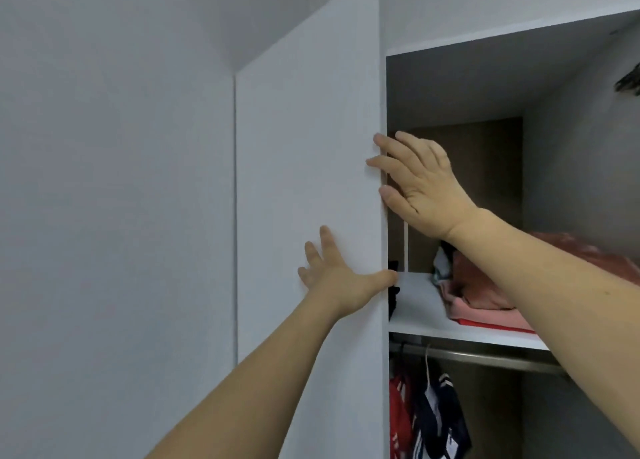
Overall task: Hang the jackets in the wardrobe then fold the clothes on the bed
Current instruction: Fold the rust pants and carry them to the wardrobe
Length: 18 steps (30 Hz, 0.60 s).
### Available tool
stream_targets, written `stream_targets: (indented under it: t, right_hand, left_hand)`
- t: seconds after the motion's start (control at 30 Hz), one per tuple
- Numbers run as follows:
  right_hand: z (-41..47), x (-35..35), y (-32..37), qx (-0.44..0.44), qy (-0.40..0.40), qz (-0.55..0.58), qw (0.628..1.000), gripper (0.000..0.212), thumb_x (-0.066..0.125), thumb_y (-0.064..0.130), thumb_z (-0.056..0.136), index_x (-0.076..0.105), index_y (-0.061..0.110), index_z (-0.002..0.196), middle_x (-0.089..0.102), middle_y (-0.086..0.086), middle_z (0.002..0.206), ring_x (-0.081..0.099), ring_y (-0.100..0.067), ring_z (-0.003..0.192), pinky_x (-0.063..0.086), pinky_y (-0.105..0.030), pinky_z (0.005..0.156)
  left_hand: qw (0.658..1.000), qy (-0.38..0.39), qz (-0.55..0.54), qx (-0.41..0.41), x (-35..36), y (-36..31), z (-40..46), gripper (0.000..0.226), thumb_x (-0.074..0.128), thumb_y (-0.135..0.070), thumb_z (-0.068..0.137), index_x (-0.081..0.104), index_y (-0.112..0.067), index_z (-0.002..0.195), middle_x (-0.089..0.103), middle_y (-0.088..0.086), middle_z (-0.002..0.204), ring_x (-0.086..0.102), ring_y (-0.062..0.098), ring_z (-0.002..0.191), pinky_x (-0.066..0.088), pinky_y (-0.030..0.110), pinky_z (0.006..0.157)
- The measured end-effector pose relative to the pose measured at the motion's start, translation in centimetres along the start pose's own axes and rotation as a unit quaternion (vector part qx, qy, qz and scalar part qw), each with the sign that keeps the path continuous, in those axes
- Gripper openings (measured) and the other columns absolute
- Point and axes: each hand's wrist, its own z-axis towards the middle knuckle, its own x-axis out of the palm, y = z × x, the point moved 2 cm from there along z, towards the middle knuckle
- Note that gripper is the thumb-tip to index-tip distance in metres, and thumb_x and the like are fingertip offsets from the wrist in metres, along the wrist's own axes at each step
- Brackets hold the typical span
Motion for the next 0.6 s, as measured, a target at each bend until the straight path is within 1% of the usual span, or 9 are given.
stream_targets:
  t: [0.07, 0.13, 0.27, 0.4, 0.53, 0.6]
  right_hand:
    - [-0.6, 0.6, -2.1, 0.01, 0.04, -0.029, 0.999, 0.05, 0.026, 0.045, 0.098, 0.045, 0.026, 0.14, 0.028, 0.002, 0.157, 0.017, -0.023, 0.146, 0.009, -0.047, 0.117]
    - [-0.8, 1.2, -3.6, 0.009, 0.059, -0.046, 0.997, 0.049, 0.026, 0.046, 0.099, 0.043, 0.029, 0.141, 0.026, 0.003, 0.158, 0.015, -0.022, 0.147, 0.007, -0.047, 0.118]
    - [-1.7, 3.2, -5.9, 0.023, 0.057, -0.046, 0.997, 0.049, 0.027, 0.043, 0.099, 0.043, 0.026, 0.142, 0.026, 0.002, 0.158, 0.016, -0.023, 0.147, 0.008, -0.047, 0.117]
    - [-2.6, 5.6, -7.2, 0.047, 0.057, -0.04, 0.996, 0.045, 0.033, 0.036, 0.101, 0.039, 0.025, 0.145, 0.021, 0.002, 0.16, 0.014, -0.024, 0.148, 0.007, -0.048, 0.118]
    - [-2.9, 7.0, -8.8, 0.054, 0.084, -0.054, 0.994, 0.048, 0.032, 0.037, 0.102, 0.031, 0.027, 0.149, 0.013, 0.003, 0.162, 0.011, -0.025, 0.148, 0.007, -0.049, 0.118]
    - [-3.0, 7.8, -9.0, 0.062, 0.101, -0.058, 0.991, 0.05, 0.031, 0.036, 0.102, 0.025, 0.027, 0.151, 0.007, 0.003, 0.163, 0.009, -0.024, 0.148, 0.006, -0.049, 0.118]
  left_hand:
    - [1.0, -0.012, -0.007, -0.011, 2.3, -0.7, 1.7, 0.135, 0.069, -0.075, 0.064, -0.04, -0.043, 0.138, -0.038, -0.005, 0.154, -0.023, 0.039, 0.145, 0.008, 0.057, 0.118]
    - [0.999, -0.02, 0.011, -0.024, 3.6, -1.0, 3.1, 0.135, 0.066, -0.077, 0.065, -0.045, -0.042, 0.134, -0.042, -0.003, 0.152, -0.027, 0.042, 0.143, 0.007, 0.058, 0.117]
    - [0.998, -0.026, 0.038, -0.043, 5.6, -2.0, 5.4, 0.137, 0.065, -0.08, 0.065, -0.047, -0.038, 0.133, -0.044, 0.002, 0.15, -0.028, 0.046, 0.141, 0.006, 0.06, 0.117]
    - [0.996, -0.062, 0.05, -0.043, 7.6, -2.4, 7.1, 0.137, 0.064, -0.079, 0.066, -0.048, -0.036, 0.133, -0.044, 0.005, 0.15, -0.029, 0.046, 0.14, 0.001, 0.061, 0.117]
    - [0.992, -0.082, 0.088, -0.048, 9.0, -2.1, 8.9, 0.138, 0.063, -0.08, 0.065, -0.054, -0.037, 0.124, -0.047, 0.006, 0.147, -0.032, 0.046, 0.139, -0.004, 0.06, 0.117]
    - [0.99, -0.089, 0.097, -0.043, 9.7, -1.7, 9.5, 0.136, 0.062, -0.081, 0.064, -0.055, -0.04, 0.119, -0.048, 0.003, 0.147, -0.033, 0.047, 0.138, -0.004, 0.06, 0.116]
